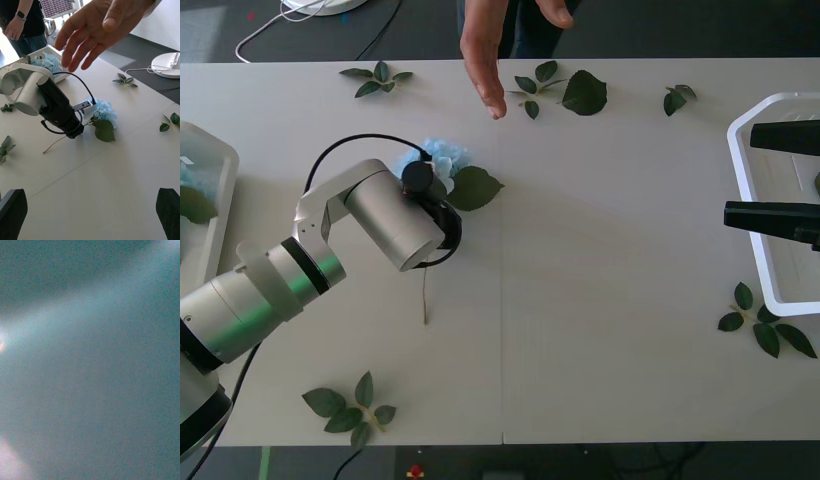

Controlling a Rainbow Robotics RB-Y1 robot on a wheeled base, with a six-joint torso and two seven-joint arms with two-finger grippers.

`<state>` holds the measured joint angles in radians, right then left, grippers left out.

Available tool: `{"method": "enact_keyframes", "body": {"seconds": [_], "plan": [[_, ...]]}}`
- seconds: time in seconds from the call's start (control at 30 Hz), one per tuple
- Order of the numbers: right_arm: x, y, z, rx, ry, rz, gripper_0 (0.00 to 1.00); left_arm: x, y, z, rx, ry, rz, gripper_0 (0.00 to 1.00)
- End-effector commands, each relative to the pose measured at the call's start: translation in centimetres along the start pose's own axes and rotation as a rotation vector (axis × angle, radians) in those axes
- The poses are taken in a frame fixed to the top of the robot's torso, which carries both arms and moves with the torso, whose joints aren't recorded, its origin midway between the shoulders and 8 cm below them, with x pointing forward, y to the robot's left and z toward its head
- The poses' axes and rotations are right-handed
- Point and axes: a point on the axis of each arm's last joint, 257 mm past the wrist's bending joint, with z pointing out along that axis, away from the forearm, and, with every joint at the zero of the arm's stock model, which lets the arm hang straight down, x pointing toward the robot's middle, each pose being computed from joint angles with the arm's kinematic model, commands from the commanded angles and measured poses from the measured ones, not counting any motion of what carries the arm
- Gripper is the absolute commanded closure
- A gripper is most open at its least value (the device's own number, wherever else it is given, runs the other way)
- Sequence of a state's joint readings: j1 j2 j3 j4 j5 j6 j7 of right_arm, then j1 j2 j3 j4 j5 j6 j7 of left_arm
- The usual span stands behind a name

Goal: Place the red flowers into the right box and the blue flowers into the left box. If a person shows an open palm, hand one flower to the person first, then continue sorting.

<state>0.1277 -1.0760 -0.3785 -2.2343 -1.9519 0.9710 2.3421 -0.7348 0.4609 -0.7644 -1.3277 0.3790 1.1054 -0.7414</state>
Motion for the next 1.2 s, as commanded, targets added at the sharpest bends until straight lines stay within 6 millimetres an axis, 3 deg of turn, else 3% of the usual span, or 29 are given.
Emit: {"method": "enact_keyframes", "body": {"seconds": [0.03, 0.1, 0.2, 0.3, 0.5, 0.7, 0.87, 1.0, 1.2], "plan": [[0.1, 0.0, -0.5, -0.002, 0.032, -0.035, 0.00, -2.6, -1.2, -0.9, 0.001, -0.072, 0.062, 1.00], [0.1, 0.0, -0.5, -0.002, 0.032, -0.035, 0.00, -3.5, -1.7, -1.6, 0.011, -0.097, 0.064, 1.00], [0.1, 0.0, -0.5, -0.002, 0.032, -0.035, 0.00, -5.3, -1.9, -4.5, 0.014, -0.111, 0.039, 1.00], [0.1, 0.0, -0.5, -0.002, 0.032, -0.035, 0.00, -6.1, -0.5, -7.3, -0.014, -0.098, -0.008, 1.00], [0.1, 0.0, -0.5, -0.002, 0.032, -0.035, 0.00, -6.9, 3.7, -15.1, -0.035, -0.122, -0.102, 1.00], [0.1, 0.0, -0.5, -0.002, 0.032, -0.035, 0.00, -8.1, 7.5, -20.7, -0.062, -0.188, -0.159, 1.00], [0.1, 0.0, -0.5, -0.002, 0.032, -0.035, 0.00, -12.1, 10.1, -24.4, -0.086, -0.303, -0.115, 1.00], [0.1, 0.0, -0.5, -0.002, 0.032, -0.035, 0.00, -16.4, 11.5, -27.1, -0.099, -0.417, -0.059, 1.00], [0.1, 0.0, -0.5, -0.002, 0.032, -0.035, 0.00, -23.4, 12.0, -29.0, -0.039, -0.615, 0.003, 1.00]]}}
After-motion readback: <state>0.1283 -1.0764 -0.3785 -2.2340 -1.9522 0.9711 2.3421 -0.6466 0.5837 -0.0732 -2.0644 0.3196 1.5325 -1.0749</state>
